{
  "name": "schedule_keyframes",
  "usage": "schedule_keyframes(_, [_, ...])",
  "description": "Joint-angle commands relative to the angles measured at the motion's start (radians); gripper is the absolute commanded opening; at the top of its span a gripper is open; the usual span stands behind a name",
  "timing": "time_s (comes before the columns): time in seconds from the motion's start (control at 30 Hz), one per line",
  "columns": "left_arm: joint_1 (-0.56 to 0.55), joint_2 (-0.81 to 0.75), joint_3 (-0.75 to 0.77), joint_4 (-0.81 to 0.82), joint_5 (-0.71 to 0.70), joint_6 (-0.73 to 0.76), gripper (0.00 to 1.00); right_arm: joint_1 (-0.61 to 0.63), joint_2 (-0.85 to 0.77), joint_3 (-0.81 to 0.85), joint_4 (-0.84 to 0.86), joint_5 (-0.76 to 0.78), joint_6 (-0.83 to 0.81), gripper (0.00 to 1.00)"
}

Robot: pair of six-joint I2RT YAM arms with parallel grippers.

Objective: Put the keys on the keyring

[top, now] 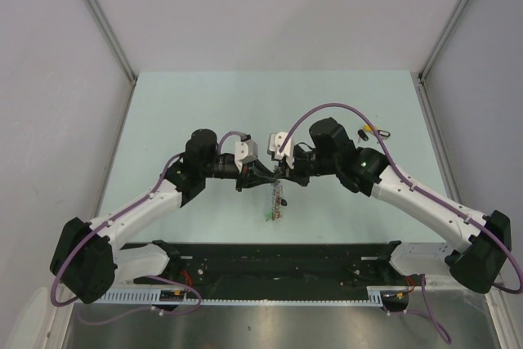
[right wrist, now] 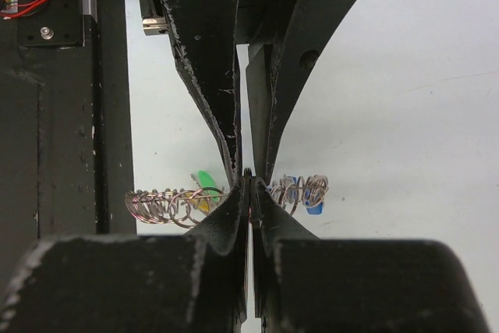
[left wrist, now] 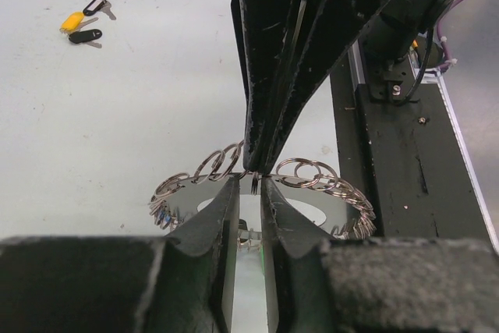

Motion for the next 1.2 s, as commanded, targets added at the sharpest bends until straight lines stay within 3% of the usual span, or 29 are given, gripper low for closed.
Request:
schedule_keyframes(0.0, [-0.011,0.007,0.036,-0.001,0.032,0.005,0.2,0.01,-0.029,0.025,0.072,-0.025,-0.007,0.0])
schedule_keyframes(0.33, [-0.014,-0.001,0.036,0.01,0.047,-0.006,0.18,0.02,-0.006,0.025,0.065,-0.012,-0.007,0.0])
schedule_keyframes(0.4, [-0.016,-0.001,0.038,0.012,0.05,-0.008,0.15,0.02,-0.006,0.025,0.063,-0.009,-0.007,0.0])
schedule_keyframes(0.5, [-0.018,-0.002,0.035,0.012,0.05,-0.006,0.0,0.02,-0.007,0.025,0.066,-0.006,-0.006,0.0])
schedule_keyframes(0.67, [-0.018,-0.013,0.027,0.022,0.032,-0.006,0.0,0.015,-0.035,0.025,0.094,0.024,0.039,0.01])
schedule_keyframes(0.7, [-0.018,-0.014,0.025,0.025,0.016,-0.012,0.0,0.012,-0.044,0.025,0.1,0.04,0.049,0.06])
schedule_keyframes(0.73, [-0.018,-0.017,0.022,0.032,0.007,-0.015,0.0,0.009,-0.053,0.025,0.106,0.05,0.058,0.22])
schedule_keyframes(0.8, [-0.018,-0.017,0.022,0.033,-0.016,-0.027,0.0,-0.008,-0.079,0.025,0.124,0.093,0.104,0.42])
schedule_keyframes(0.83, [-0.018,-0.016,0.024,0.026,-0.024,-0.03,0.0,-0.016,-0.087,0.025,0.131,0.109,0.121,0.47])
schedule_keyframes(0.93, [-0.018,-0.008,0.041,-0.014,-0.066,-0.041,0.01,-0.059,-0.111,0.025,0.125,0.201,0.187,0.57])
schedule_keyframes(1.17, [-0.016,-0.033,0.076,-0.131,-0.192,-0.049,0.0,-0.233,-0.064,0.018,0.069,0.463,0.358,0.61])
